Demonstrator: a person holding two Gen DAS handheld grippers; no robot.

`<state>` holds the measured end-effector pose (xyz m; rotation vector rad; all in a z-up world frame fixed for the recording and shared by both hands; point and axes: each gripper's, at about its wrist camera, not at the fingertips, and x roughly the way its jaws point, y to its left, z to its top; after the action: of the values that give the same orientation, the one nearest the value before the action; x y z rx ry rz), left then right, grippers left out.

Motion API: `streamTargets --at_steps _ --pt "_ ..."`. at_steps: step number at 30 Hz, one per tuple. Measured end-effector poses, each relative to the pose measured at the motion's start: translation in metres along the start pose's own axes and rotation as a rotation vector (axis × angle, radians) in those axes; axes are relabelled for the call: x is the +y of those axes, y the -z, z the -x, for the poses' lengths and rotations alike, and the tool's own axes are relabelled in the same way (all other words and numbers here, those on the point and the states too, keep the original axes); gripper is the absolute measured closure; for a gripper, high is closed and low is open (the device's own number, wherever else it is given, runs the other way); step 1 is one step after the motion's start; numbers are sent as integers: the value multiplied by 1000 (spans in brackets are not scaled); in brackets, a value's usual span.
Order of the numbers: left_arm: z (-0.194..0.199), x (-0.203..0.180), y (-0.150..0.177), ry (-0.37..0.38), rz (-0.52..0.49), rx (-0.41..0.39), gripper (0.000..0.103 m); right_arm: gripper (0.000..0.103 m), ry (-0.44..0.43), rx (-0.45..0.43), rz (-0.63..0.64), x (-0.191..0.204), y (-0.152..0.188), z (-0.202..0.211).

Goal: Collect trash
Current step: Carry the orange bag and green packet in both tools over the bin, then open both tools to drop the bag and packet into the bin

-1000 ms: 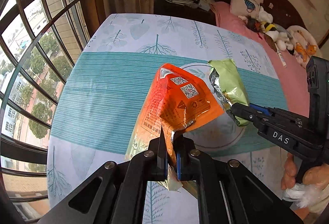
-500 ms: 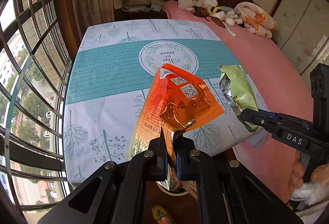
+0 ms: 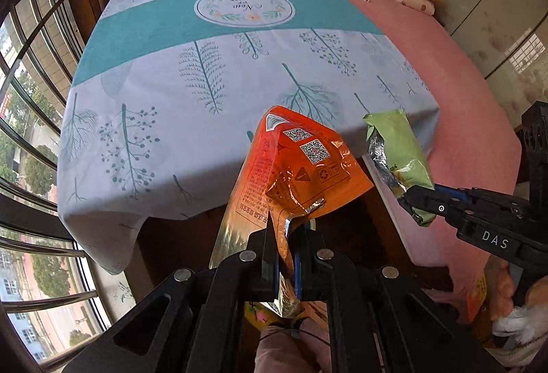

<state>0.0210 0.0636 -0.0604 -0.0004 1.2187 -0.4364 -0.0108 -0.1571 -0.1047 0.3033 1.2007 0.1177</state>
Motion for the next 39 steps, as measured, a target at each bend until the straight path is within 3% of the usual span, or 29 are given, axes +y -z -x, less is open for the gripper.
streamTargets --at_steps 9,17,23,31,34,35,36,39 --pt "-142 -5 60 -17 74 157 98 87 11 176 -72 -60 69 -138" --pt "-262 -1 90 -39 82 189 98 86 33 210 -51 -93 97 -249" --pt "-318 6 95 -68 67 164 96 86 54 223 -40 -112 108 -311" --pt "-359 16 86 -104 47 159 85 86 68 230 -18 -118 116 -347" --pt "-364 20 86 -112 35 160 65 84 62 219 -13 -119 108 -356" --pt "-364 21 85 -112 33 153 52 83 64 214 -11 -119 106 -359" --pt "-363 22 85 -114 32 148 40 80 68 210 -8 -119 105 -360" --pt "-366 28 86 -123 30 140 22 68 69 198 -18 -122 100 -360"
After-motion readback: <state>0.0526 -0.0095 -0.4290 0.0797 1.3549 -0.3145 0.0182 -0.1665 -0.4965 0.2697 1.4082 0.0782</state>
